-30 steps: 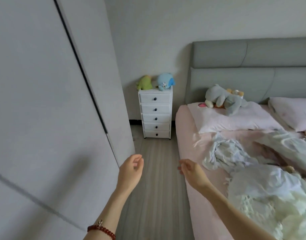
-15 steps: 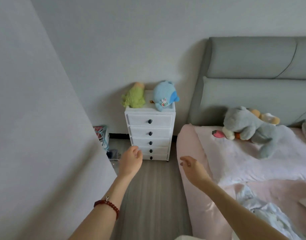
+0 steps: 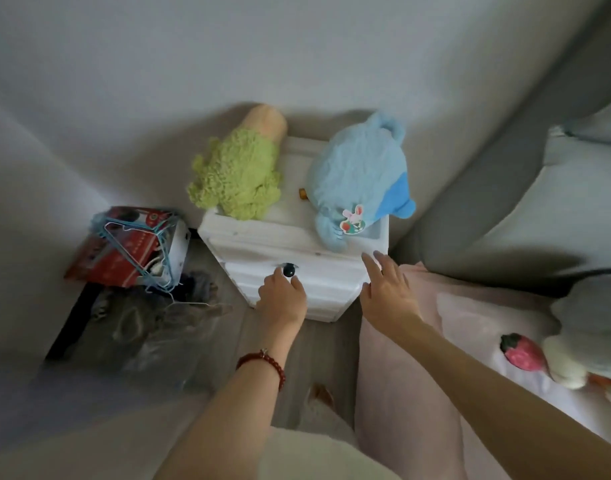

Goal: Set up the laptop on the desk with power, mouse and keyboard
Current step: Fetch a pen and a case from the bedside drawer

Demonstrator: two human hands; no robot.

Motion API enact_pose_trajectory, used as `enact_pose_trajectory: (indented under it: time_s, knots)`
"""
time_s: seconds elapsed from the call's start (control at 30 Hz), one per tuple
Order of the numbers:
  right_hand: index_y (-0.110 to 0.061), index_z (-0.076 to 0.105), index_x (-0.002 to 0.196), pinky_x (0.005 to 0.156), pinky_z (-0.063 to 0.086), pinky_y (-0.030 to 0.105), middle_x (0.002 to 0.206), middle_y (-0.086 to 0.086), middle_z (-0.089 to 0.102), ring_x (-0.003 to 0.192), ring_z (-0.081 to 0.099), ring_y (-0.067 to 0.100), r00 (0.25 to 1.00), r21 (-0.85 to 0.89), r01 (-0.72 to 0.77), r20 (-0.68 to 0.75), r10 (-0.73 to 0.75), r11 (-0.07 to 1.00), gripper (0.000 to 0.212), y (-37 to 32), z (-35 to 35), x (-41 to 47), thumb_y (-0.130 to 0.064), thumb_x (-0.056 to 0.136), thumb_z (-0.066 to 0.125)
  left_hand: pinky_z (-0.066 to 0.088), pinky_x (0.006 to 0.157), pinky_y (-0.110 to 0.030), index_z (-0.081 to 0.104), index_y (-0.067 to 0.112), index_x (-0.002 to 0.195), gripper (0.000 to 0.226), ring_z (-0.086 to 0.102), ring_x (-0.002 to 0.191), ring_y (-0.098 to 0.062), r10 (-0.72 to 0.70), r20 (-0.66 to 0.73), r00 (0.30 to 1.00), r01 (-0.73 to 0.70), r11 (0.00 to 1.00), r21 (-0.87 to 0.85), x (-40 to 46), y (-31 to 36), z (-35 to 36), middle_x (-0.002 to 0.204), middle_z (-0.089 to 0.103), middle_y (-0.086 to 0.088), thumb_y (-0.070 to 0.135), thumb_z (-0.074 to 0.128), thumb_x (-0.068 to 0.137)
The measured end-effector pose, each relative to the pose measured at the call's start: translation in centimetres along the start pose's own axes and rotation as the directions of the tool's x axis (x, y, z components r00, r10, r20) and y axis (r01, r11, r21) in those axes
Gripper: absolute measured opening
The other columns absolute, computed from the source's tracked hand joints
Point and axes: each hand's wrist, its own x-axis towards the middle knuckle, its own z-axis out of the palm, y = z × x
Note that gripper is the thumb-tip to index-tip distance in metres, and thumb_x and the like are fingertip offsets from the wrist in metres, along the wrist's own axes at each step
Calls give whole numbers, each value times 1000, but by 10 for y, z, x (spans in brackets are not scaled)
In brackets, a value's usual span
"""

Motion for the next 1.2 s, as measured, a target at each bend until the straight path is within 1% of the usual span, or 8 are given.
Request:
enact_pose_trajectory:
  time_s: [0.23,0.43,0.5,0.6,0.77,0.9,1.03,1.2]
  knots:
    - [-20,-5,146,116,5,48,157,5,-9,143,-12,23,1000,-164,-1,16,4,986,69,9,29,28,-18,91,38,46,78,-40,57,4,103,32,60,95,-33,-115,-72,991,106,987,-122,36,6,32,98,68,-15,30,38,97]
    - [-12,16,144,114,-1,50,156,13,9,144,2,27,996,-214,78,-16,-83,974,64,-4,36,12,-10,87,45,47,82,-46,59,6,93,34,62,86,-32,-82,-69,994,81,997,-9,7,-26,27,90,68,-12,35,41,95]
    - [-8,35,138,113,10,52,145,16,37,137,29,32,984,-217,179,13,-180,960,59,-15,42,-5,-5,82,55,47,83,-47,60,4,96,37,61,87,-33,-89,-18,996,90,995,45,-9,-43,24,91,68,-13,36,40,95]
    - [-9,58,119,95,44,51,108,14,66,100,62,34,969,-131,248,22,-247,960,47,-30,53,-26,-2,73,66,44,88,-45,62,7,94,35,62,88,-30,-86,25,996,84,993,81,-34,-62,17,89,69,-11,35,41,95]
    - [-12,66,106,70,53,42,88,10,67,79,64,29,975,-84,218,64,-213,972,46,-34,63,-58,2,63,73,44,94,-44,62,13,107,24,60,101,-22,-140,93,986,135,989,56,-67,-91,-10,108,67,-5,26,48,92]
    - [-12,65,108,77,50,43,93,10,67,85,63,29,979,-55,174,115,-167,983,37,-37,70,-72,-2,72,68,44,79,-40,63,7,90,13,56,84,-27,-154,-157,976,166,984,65,-74,-101,-43,93,62,-12,18,56,86]
    - [-15,62,114,84,43,37,102,7,65,94,59,26,973,-15,128,194,-123,992,28,-39,74,-64,-12,89,48,43,79,-44,63,9,95,17,57,90,-32,72,-250,965,-35,988,151,-52,-90,-59,94,63,-12,20,62,82]
    - [-12,42,132,93,42,34,131,9,49,119,46,25,975,69,-65,219,49,996,39,-42,84,-32,-15,93,38,43,93,-41,46,15,126,42,47,118,-29,430,145,891,-452,808,378,4,-76,-41,126,52,-10,27,54,87]
